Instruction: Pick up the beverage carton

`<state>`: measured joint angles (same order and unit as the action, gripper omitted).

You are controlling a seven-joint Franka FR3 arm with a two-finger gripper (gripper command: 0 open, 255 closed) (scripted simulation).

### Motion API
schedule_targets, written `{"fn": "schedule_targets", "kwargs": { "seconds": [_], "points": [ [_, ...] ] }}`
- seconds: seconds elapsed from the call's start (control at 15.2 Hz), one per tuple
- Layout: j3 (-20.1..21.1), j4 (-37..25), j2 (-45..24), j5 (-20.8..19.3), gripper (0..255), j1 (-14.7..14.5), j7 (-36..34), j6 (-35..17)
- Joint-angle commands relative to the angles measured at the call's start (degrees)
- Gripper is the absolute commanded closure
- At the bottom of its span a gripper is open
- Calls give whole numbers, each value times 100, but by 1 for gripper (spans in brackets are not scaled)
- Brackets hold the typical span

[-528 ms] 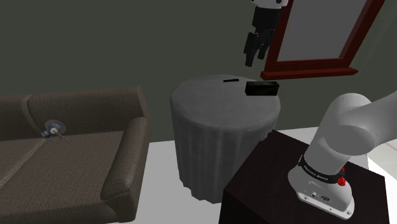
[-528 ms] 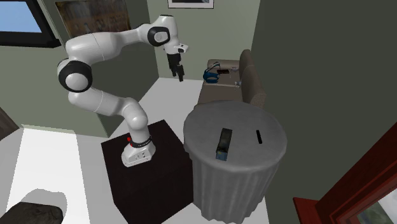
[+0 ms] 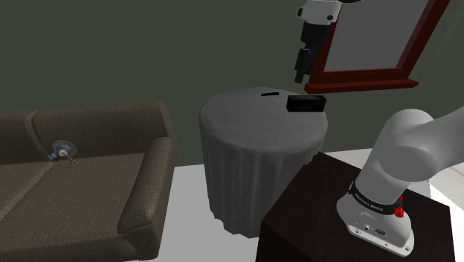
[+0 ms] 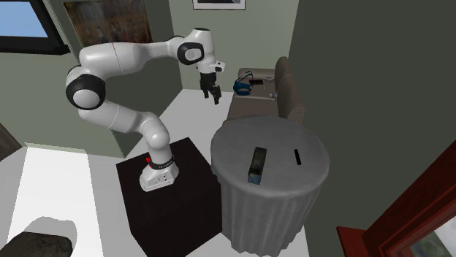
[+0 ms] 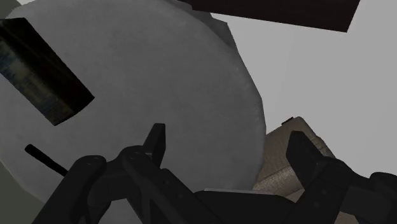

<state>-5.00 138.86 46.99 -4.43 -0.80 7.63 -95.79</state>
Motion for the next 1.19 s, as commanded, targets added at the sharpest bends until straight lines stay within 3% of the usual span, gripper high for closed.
{"fn": "schedule_targets", "kwargs": {
  "seconds": [0.0, 0.66, 1.12],
  "points": [
    [-314, 136, -63, -194, 0, 28, 464, -181],
    [-1842, 83, -1167, -889, 0, 24, 2607, -1190],
    [-2935, -494, -2533, -831, 0, -254, 4219, -1935]
  ]
}}
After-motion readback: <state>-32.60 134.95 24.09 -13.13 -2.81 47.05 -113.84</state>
